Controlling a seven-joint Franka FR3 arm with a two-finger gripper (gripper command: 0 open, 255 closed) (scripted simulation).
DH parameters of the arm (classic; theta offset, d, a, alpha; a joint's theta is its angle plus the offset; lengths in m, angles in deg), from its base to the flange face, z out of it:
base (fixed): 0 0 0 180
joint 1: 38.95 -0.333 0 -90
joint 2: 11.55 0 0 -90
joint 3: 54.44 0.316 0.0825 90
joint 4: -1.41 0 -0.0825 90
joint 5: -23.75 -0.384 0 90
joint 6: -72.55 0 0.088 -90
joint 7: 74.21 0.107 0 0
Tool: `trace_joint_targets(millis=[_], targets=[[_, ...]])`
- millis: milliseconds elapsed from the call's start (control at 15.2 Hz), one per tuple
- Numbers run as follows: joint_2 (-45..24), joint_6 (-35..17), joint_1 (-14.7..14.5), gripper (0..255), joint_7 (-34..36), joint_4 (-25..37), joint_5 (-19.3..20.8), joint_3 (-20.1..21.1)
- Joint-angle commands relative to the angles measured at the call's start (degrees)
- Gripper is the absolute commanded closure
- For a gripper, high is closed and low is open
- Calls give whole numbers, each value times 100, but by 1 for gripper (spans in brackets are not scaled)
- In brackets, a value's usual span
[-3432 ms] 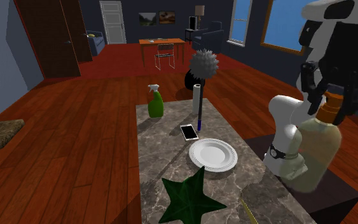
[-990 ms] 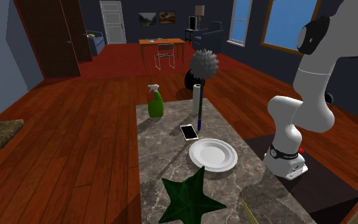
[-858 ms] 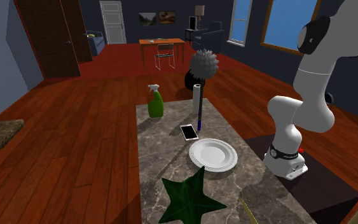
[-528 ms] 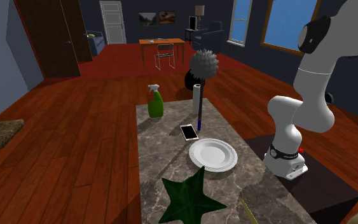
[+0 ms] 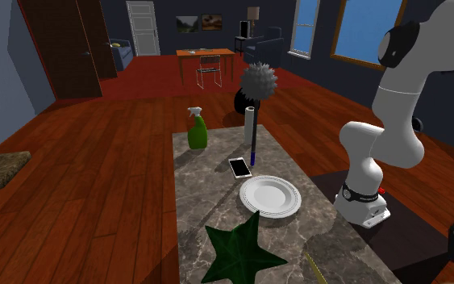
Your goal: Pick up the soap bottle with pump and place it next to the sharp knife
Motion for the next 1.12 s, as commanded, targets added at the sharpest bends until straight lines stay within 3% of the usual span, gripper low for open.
trace_joint_targets(millis=[0,1056], targets=[[9,-156,0,255,-11,-159,-6,0],[-210,-1252,-27,255,40,-1064,92,39]])
